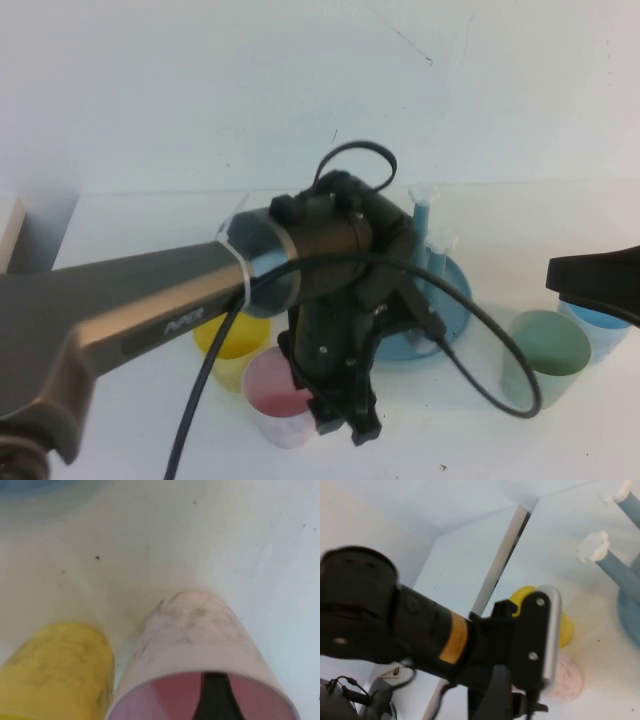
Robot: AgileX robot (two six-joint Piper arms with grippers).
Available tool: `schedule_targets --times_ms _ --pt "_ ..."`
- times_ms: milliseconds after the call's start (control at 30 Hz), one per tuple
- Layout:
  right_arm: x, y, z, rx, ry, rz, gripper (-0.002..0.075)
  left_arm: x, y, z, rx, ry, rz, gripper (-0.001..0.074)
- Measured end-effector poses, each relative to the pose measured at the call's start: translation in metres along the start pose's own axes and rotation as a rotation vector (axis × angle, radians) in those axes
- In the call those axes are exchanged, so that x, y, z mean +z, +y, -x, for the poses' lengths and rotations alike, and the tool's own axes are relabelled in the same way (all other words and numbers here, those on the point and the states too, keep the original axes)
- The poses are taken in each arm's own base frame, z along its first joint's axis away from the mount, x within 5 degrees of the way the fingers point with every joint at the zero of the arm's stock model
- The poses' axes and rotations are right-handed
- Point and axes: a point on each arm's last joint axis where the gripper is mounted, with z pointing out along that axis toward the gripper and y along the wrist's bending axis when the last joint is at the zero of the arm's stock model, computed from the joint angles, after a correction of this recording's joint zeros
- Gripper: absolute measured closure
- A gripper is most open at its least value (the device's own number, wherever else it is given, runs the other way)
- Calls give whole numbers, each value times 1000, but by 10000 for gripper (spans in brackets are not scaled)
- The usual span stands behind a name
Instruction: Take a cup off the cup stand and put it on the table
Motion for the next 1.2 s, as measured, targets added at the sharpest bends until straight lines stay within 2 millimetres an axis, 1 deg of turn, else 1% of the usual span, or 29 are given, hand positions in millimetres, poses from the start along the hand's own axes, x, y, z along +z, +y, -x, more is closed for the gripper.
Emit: schedule_targets --times_ms 67,167,233,300,367,433,533,567,633,700,767,833,900,1033,1067,1200 --pt "0 0 0 1 -2 -1 64 -17 -2 1 0 -52 15 341" --pt "0 1 1 3 -6 11 72 -48 -9 -3 -15 -137 37 367" --pt "0 1 2 8 -18 16 92 -66 -13 -9 -52 -186 45 403" --pt "0 2 2 10 -23 19 132 -84 -15 -18 -91 -232 49 454" --pt "0 2 2 10 -23 19 201 -104 -16 -30 -128 -286 53 512" --pt "0 2 2 10 -23 19 289 -125 -18 -44 -159 -346 58 586" --pt "0 2 2 8 -23 19 456 -156 -24 -68 -185 -441 47 684" --pt "0 2 2 -4 -23 19 527 -165 -26 -76 -188 -474 40 702" --pt "-1 3 3 -45 -30 20 615 -186 -33 -96 -195 -591 16 721" --pt "-4 10 4 -99 -70 28 669 -197 -41 -116 -201 -705 -12 729" --pt "-7 19 4 -152 -115 36 690 -205 -49 -140 -207 -819 -23 731" --pt "-11 29 2 -226 -146 40 699 -201 -55 -163 -213 -901 -20 732" --pt "-16 43 1 -335 -167 40 703 -190 -61 -182 -218 -954 -13 734" --pt "-26 69 -2 -529 -207 45 707 -155 -71 -216 -236 -1057 -2 735" --pt "-29 76 -3 -576 -219 46 707 -149 -74 -225 -240 -1093 4 735" --pt "-41 108 -11 -755 -272 39 707 -113 -81 -244 -279 -1212 5 736"
